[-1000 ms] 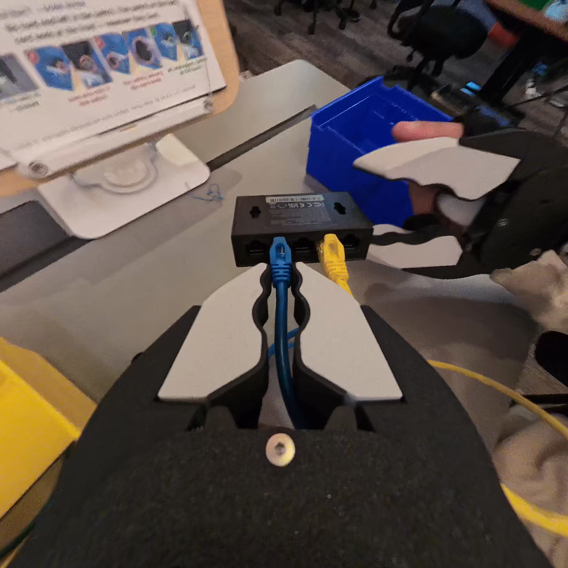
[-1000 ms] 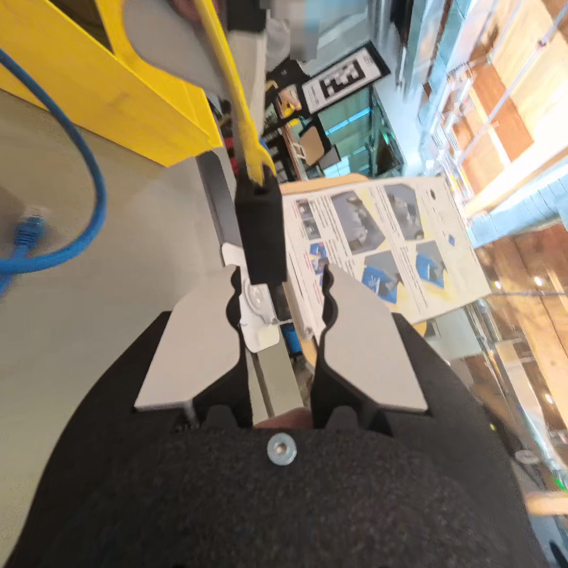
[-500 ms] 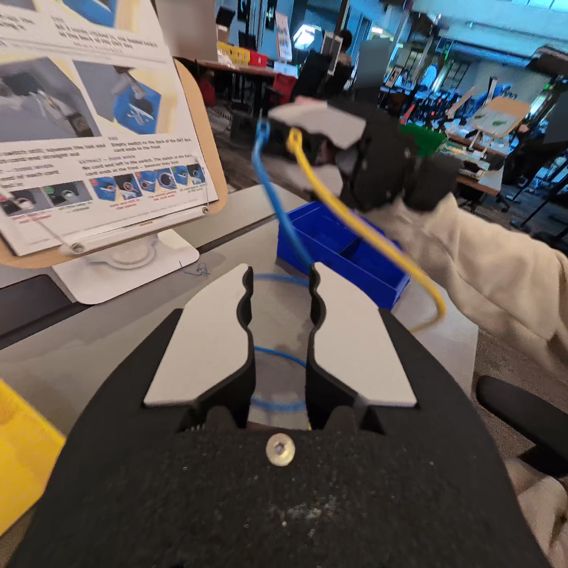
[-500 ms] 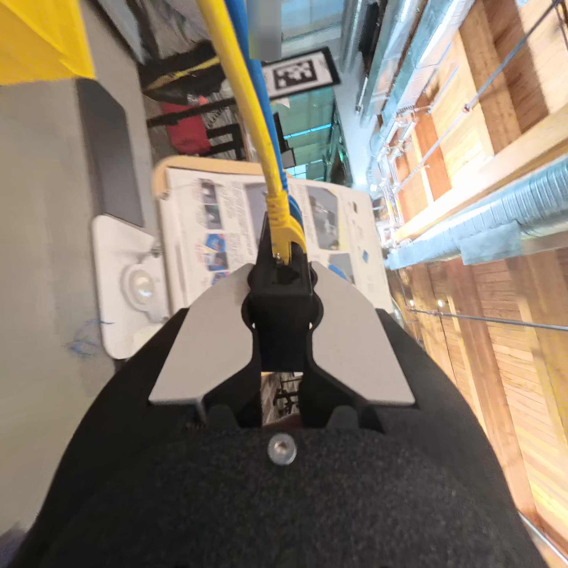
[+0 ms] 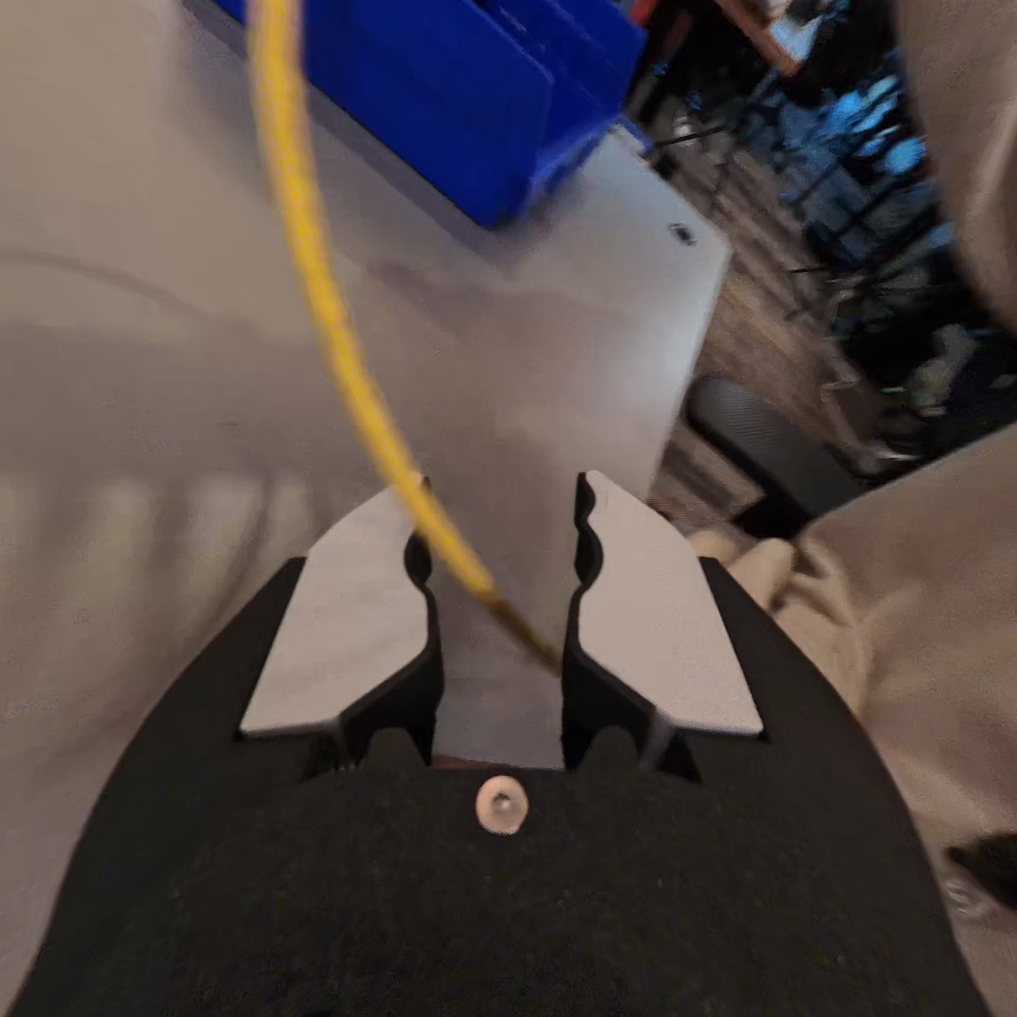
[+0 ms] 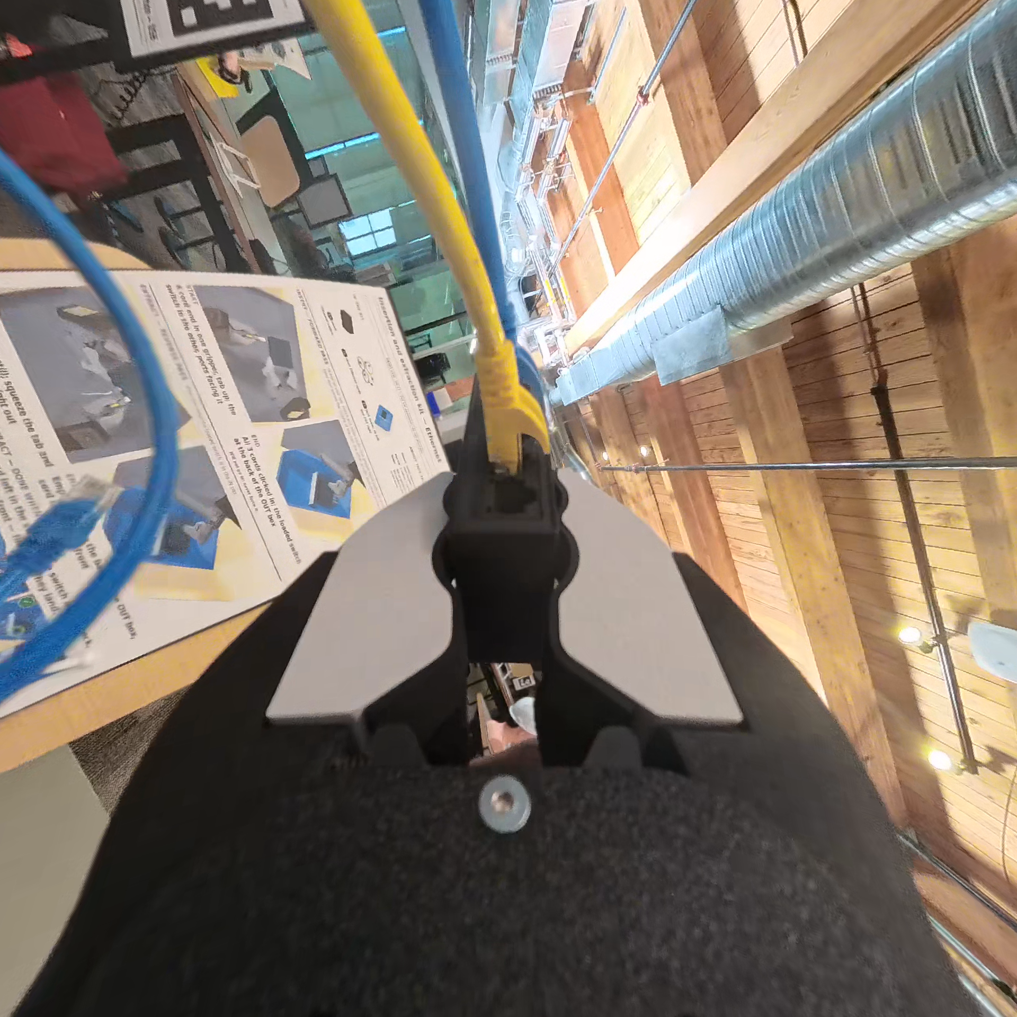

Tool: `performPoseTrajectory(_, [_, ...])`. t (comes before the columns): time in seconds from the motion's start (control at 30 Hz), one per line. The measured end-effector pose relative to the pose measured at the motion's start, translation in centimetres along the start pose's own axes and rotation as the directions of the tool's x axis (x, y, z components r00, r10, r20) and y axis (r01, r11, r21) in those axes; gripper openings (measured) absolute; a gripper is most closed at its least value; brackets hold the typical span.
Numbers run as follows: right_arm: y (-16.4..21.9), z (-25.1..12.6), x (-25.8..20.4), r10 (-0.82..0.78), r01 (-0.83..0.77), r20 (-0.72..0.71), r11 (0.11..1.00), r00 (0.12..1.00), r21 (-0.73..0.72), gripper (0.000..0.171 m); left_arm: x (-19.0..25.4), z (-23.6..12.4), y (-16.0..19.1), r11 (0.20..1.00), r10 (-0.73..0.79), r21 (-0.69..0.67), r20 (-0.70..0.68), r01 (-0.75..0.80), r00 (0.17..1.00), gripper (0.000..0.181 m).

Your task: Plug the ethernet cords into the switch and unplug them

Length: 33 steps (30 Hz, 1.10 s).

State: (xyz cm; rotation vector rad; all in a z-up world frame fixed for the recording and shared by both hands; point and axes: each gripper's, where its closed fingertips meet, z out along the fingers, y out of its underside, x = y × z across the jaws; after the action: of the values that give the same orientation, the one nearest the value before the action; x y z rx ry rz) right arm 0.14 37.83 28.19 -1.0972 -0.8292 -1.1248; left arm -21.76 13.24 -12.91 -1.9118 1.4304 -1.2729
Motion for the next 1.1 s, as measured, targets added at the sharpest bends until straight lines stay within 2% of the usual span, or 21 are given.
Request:
performPoseTrajectory(0.03, [-0.3,-0.4,0.1,0.001,-0.001,0.001,1.0,1.0,-0.004,0.029,1.2,0.7,0.2,0.999,-0.043,-0.003,-0.074,0.043,0.996,0.034])
performPoseTrajectory(0.07, [-0.5,-0.8,0.2,0.004,-0.004,0.002,1.0,1.0,-0.006,0.029,2.4,1.0,0.2,0.998,-0.069,0.0,-0.152,0.07,0.986,0.0])
performPoseTrajectory(0.2, [0.2,-2.3,-0.1,-0.074,0.074,0.002,0.996,0.997,-0.049,0.029,3.9,-0.4,-1.9,0.996,-0.049,0.067,-0.196,0.064,0.979,0.0])
performPoseTrajectory(0.27, [0.6,-3.1,-0.7,-0.094,0.095,0.017,0.994,0.995,-0.061,0.03,6.5,-2.3,-4.5,0.989,-0.035,0.13,-0.304,0.078,0.952,0.0])
performPoseTrajectory(0.33, [0.7,-3.8,-1.2,-0.1,0.102,0.029,0.993,0.995,-0.065,0.03,9.9,-3.6,-6.5,0.988,0.046,0.154,-0.37,0.012,0.928,0.0])
performPoseTrajectory(0.4, [0.6,-4.4,-1.7,-0.098,0.1,0.032,0.993,0.995,-0.061,0.03,12.1,-4.1,-8.0,0.977,0.171,0.179,-0.338,-0.115,0.926,0.0])
performPoseTrajectory(0.47, [0.3,-5.2,-2.2,-0.09,0.092,0.034,0.994,0.995,-0.054,0.03,12.4,-4.2,-9.2,0.958,0.253,0.205,-0.271,-0.201,0.929,0.0])
performPoseTrajectory(0.57, [0.3,-6.1,-3.3,-0.089,0.092,0.045,0.995,0.995,-0.05,0.03,13.6,-3.7,-10.7,0.966,0.214,0.212,-0.344,-0.147,0.914,0.0])
performPoseTrajectory(0.63, [0.4,-6.4,-4.3,-0.079,0.083,0.061,0.995,0.995,-0.053,0.029,17.5,-1.9,-9.3,0.965,0.259,0.147,-0.437,-0.216,0.862,0.0])
performPoseTrajectory(0.73, [0.8,-6.9,-5.6,-0.079,0.084,0.081,0.995,0.994,-0.059,0.029,24.2,1.1,-4.2,0.949,0.252,0.014,-0.632,-0.315,0.733,0.0])
performPoseTrajectory(0.8, [1.1,-7.3,-6.2,-0.072,0.077,0.09,0.995,0.993,-0.059,0.029,26.2,1.8,-3.0,0.929,0.293,0.03,-0.667,-0.369,0.685,0.0])
performPoseTrajectory(0.87, [1.4,-7.8,-6.6,-0.074,0.081,0.096,0.995,0.993,-0.064,0.029,26.3,0.2,-5.8,0.929,0.349,0.149,-0.657,-0.338,0.669,0.0])
performPoseTrajectory(0.93, [1.9,-8.3,-6.9,-0.072,0.079,0.101,0.994,0.992,-0.07,0.029,26.3,-4.3,-11.3,0.918,0.392,0.33,-0.656,-0.221,0.645,0.0])
performPoseTrajectory(0.97, [2.1,-8.4,-7.0,-0.065,0.072,0.102,0.995,0.993,-0.072,0.029,25.9,-6.4,-13.8,0.893,0.427,0.404,-0.622,-0.197,0.657,0.0])
performPoseTrajectory(1.03, [2.7,-8.4,-6.9,-0.05,0.059,0.099,0.995,0.994,-0.083,0.029,23.9,-9.2,-17.4,0.834,0.496,0.496,-0.479,-0.243,0.725,0.0])
performPoseTrajectory(1.1, [3.2,-8.4,-6.4,-0.034,0.041,0.077,0.994,0.996,-0.099,0.029,20.5,-10.2,-19.2,0.807,0.516,0.505,-0.348,-0.307,0.783,0.0])
